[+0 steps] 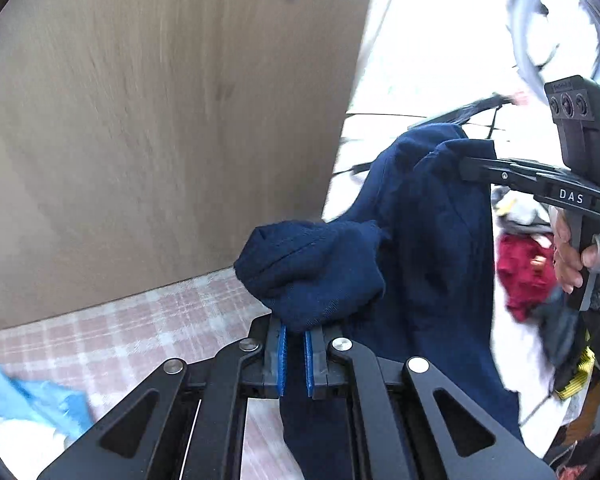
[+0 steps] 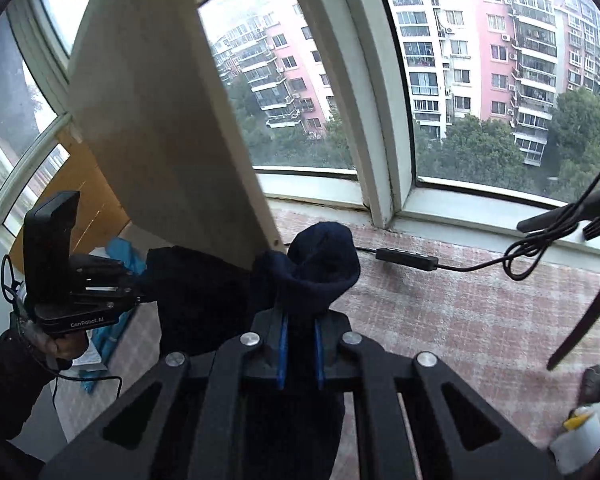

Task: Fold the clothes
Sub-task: 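Lay the folded edge over the collar with both grippers and release, then move both open grippers back over the folded navy sweatshirt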

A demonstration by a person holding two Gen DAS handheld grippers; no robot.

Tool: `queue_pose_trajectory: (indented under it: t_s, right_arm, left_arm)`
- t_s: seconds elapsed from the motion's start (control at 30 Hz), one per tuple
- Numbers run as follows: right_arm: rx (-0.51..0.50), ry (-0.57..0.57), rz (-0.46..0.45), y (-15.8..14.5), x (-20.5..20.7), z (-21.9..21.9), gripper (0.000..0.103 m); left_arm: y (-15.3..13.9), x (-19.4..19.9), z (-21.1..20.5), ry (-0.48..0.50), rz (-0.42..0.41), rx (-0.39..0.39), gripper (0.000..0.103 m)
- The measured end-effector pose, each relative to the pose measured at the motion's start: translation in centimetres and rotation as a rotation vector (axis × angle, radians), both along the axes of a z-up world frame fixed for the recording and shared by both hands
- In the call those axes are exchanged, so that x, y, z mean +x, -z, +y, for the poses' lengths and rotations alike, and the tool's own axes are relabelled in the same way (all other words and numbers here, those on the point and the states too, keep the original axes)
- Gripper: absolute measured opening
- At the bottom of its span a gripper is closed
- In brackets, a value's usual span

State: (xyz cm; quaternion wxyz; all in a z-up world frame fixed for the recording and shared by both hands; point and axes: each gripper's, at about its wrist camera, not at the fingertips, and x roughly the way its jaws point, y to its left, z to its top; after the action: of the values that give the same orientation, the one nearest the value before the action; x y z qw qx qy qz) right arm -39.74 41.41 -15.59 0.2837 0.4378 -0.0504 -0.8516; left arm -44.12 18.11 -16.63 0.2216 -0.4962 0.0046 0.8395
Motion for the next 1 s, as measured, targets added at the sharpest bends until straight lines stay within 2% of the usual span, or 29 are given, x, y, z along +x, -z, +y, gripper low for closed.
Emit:
queue_pose_trajectory:
  t_s: [0.1, 0.17, 0.23, 0.3, 0.4, 0.47, 0.53, 0.63, 0.7, 0.77, 0.87, 0.9, 0.93, 1.0]
  right_arm:
    - [0.007, -0.016, 0.034, -3.4, 5.1, -0.1, 0.01]
    - [0.012, -0.026, 0.056, -5.7, 8.5, -0.1, 0.01]
    - [0.017, -0.035, 0.077, -7.7, 11.9, -0.2, 0.01]
    - [0.019, -0.028, 0.078, -8.0, 15.2, 0.1, 0.01]
    - [0.034, -0.01, 0.05, -6.6, 19.4, 0.8, 0.01]
    - [0.044, -0.002, 0.014, -5.1, 21.7, 1.3, 0.01]
    - [0.053, 0.007, -0.021, -3.7, 24.0, 1.7, 0.013]
    - [0.068, 0.019, -0.075, -1.6, 27.4, 2.4, 0.017]
    - [0.078, 0.028, -0.11, -0.1, 29.7, 2.9, 0.017]
    - [0.088, 0.036, -0.146, 1.3, 32.0, 3.4, 0.017]
    - [0.102, 0.048, -0.199, 3.4, 35.4, 4.1, 0.034]
    - [0.108, 0.048, -0.212, 4.0, 36.1, 4.1, 0.047]
    - [0.119, 0.035, -0.213, 4.3, 35.9, 3.6, 0.054]
    - [0.139, 0.01, -0.214, 4.9, 35.3, 2.6, 0.054]
  left_arm:
    - [-3.2, 4.7, 0.4, 0.012, 0.02, 0.024, 0.006]
    - [-1.7, 3.9, -4.0, 0.025, 0.032, 0.02, 0.006]
    - [-2.0, 7.4, -5.3, 0.051, 0.046, 0.005, 0.006]
    - [-1.9, 10.8, -6.0, 0.077, 0.053, -0.012, 0.006]
    - [-1.8, 15.9, -7.0, 0.115, 0.062, -0.038, 0.006]
    - [0.2, 17.8, -4.3, 0.143, 0.046, -0.041, 0.007]
    - [2.3, 20.2, -3.5, 0.175, -0.039, -0.043, 0.013]
    - [7.1, 24.8, -3.7, 0.202, -0.17, -0.097, 0.013]
    - [8.8, 28.0, -4.8, 0.197, -0.235, -0.127, 0.013]
    - [8.5, 30.7, -6.3, 0.179, -0.253, -0.139, 0.013]
    - [6.6, 30.5, -6.5, 0.153, -0.182, -0.148, 0.017]
    - [6.4, 29.9, -6.5, 0.149, -0.149, -0.136, 0.024]
    - [6.2, 29.3, -6.4, 0.145, -0.116, -0.123, 0.027]
    - [6.6, 28.2, -5.9, 0.179, -0.084, -0.114, 0.031]
